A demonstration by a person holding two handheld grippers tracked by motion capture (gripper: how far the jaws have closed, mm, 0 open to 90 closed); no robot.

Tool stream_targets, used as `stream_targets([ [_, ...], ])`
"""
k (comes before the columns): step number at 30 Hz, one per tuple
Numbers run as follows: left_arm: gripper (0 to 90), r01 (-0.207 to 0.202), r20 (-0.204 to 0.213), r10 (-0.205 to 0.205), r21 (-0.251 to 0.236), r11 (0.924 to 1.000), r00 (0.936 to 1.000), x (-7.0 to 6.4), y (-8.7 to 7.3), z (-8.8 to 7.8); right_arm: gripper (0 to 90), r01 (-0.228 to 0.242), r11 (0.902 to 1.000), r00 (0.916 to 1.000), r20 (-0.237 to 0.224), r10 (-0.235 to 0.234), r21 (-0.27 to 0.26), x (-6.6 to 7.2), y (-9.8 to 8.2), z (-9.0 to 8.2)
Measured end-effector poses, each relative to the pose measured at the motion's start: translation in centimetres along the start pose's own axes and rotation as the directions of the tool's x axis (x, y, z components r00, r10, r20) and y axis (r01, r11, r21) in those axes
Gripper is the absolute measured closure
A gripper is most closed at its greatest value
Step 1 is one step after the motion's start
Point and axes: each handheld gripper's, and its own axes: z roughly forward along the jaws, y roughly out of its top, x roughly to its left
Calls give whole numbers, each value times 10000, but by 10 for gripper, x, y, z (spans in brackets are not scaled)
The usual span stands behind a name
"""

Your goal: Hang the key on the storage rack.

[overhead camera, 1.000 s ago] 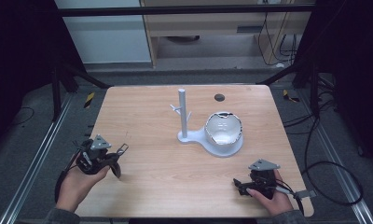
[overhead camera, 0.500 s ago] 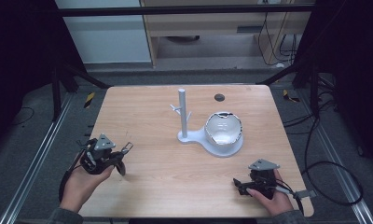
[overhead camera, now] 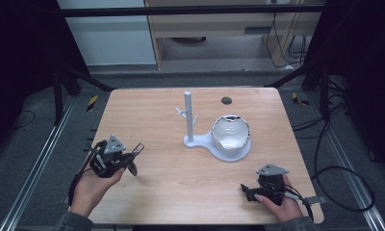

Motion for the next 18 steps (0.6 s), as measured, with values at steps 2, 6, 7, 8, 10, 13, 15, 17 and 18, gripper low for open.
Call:
stream_targets([
  [2, 803, -22, 51, 22, -6, 10000, 10000, -1, 1, 0, 4, 4, 10000, 10000, -1, -4, 0, 0, 0, 0],
  [6, 803, -122, 160, 123, -70, 9999, 9998, -6, 6, 3, 4, 19, 10000, 10000, 18, -19, 7, 0, 0, 0],
  [7, 803, -122, 160, 123, -70, 9999, 9998, -6, 6, 3, 4, 19, 10000, 10000, 18, -19, 7, 0, 0, 0],
  [8, 803, -129, 183, 132, -121, 9998, 9997, -8, 7, 4, 4, 21, 10000, 10000, 20, -21, 7, 0, 0, 0],
  [10, 803, -153, 206, 157, -166, 9997, 9997, -10, 9, 6, 4, 15, 10000, 10000, 3, -15, -3, 0, 0, 0],
  [13, 803, -144, 272, 152, -286, 9995, 9995, -13, 13, 8, 4, 27, 10000, 10000, 17, -27, 3, 0, 0, 0],
  [15, 803, -99, 236, 109, -408, 9991, 9997, -16, 15, 9, 4, 28, 10000, 10000, 17, -28, 4, 0, 0, 0],
  [17, 803, -16, 243, 31, -631, 9980, 9997, -20, 18, 11, 4, 12, 10000, 10000, 4, -12, 0, 0, 0, 0],
  [18, 803, -41, 259, 57, -648, 9979, 9996, -21, 19, 12, 4, 11, 10000, 10000, 1, -11, 1, 0, 0, 0],
])
